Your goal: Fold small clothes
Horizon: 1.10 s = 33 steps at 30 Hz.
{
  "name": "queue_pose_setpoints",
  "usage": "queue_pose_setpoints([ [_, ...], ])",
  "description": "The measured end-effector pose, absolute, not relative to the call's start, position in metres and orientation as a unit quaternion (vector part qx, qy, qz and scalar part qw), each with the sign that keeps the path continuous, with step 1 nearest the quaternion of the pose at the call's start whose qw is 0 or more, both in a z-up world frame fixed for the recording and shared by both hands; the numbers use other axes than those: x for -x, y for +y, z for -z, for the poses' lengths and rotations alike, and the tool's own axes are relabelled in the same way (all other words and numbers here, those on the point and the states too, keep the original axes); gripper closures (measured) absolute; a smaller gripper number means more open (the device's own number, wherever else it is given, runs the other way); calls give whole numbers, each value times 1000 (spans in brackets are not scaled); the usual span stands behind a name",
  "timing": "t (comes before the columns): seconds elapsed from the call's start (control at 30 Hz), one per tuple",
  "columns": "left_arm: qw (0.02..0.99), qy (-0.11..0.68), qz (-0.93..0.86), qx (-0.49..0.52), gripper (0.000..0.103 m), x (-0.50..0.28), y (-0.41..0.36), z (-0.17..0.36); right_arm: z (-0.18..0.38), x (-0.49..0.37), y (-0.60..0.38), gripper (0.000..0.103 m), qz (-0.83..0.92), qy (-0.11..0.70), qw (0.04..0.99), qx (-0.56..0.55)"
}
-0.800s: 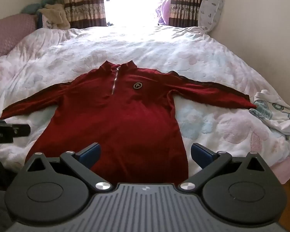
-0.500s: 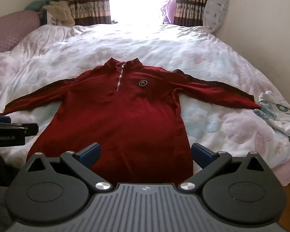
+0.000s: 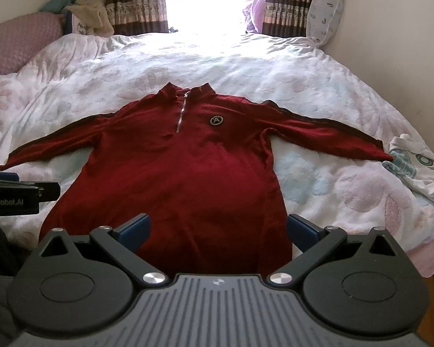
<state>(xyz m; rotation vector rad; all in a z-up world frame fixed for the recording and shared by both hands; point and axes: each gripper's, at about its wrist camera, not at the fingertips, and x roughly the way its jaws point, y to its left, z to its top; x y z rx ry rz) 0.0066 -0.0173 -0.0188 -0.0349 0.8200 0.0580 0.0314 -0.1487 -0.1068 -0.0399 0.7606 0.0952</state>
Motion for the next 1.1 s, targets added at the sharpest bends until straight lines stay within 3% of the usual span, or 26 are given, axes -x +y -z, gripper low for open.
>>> queue_pose_setpoints([
  [1.1,917,397,-22,24,27,-5,-19,23,112,-29,-143,0,-52,372,926,29],
])
